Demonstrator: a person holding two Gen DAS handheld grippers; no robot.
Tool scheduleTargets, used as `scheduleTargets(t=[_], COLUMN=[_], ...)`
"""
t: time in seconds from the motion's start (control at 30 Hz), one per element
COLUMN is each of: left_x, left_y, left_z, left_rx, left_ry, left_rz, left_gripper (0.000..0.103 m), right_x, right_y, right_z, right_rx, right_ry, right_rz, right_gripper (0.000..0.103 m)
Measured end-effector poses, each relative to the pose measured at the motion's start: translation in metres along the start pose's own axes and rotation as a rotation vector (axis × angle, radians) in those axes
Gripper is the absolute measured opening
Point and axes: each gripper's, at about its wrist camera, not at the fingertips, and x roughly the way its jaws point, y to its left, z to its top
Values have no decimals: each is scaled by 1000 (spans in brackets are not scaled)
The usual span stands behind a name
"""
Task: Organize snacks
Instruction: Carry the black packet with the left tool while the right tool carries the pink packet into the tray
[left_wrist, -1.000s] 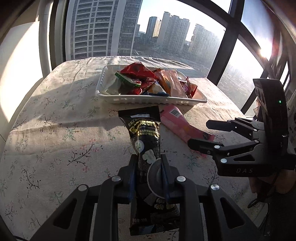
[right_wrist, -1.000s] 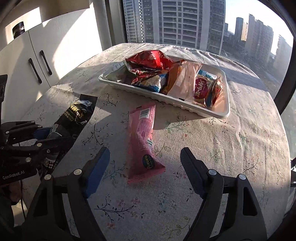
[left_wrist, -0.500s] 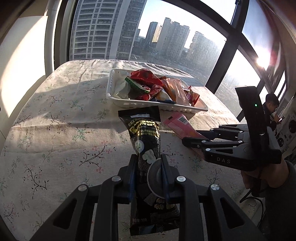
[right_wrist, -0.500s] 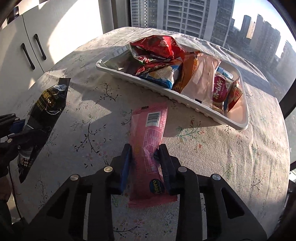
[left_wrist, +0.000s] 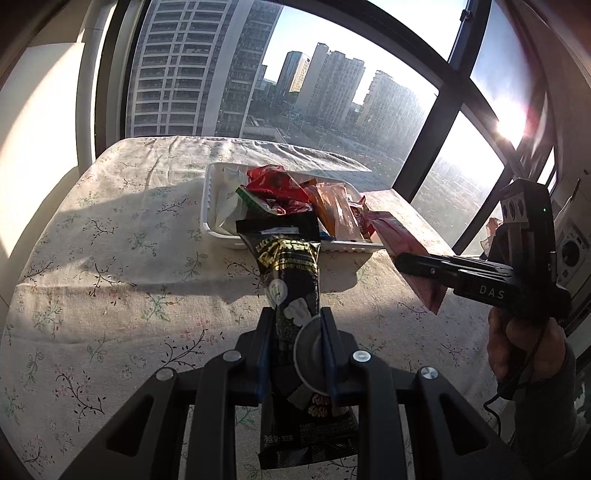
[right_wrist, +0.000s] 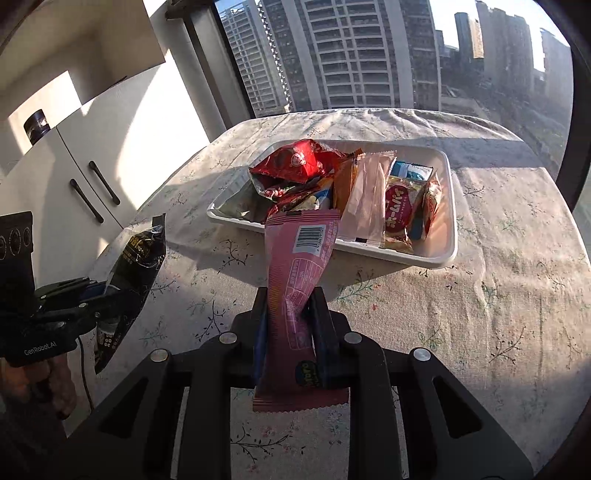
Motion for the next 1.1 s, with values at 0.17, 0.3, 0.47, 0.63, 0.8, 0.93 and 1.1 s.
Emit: scheduleTargets(t=[0.17,0.3,0.47,0.63,0.8,0.93,1.1], left_x=[5,19,51,86,122,141,153], left_y=[5,9,17,23,26,28,28], left_z=[39,73,116,141,145,145,150], left_rx=[23,34,46,57,57,66,62], left_ry=[-17,-27,-10,6,55,77,75], left_rz=[7,-2,18,76,96,108,109], left_gripper=[25,25,25,25,25,25,25], right_x=[-13,-13,11,48,90,111,118], right_y=[-30,-43,-46,-48,-50,-59,-70], right_z=[28,51,83,110,125,122,114], right_rx=[94,113,103,117,139,168,193], right_ry=[-62,-97,-92,-81,-52,-53,-74], right_rz=[22,17,29,47,45,54,42], right_gripper=[20,20,20,20,20,20,20])
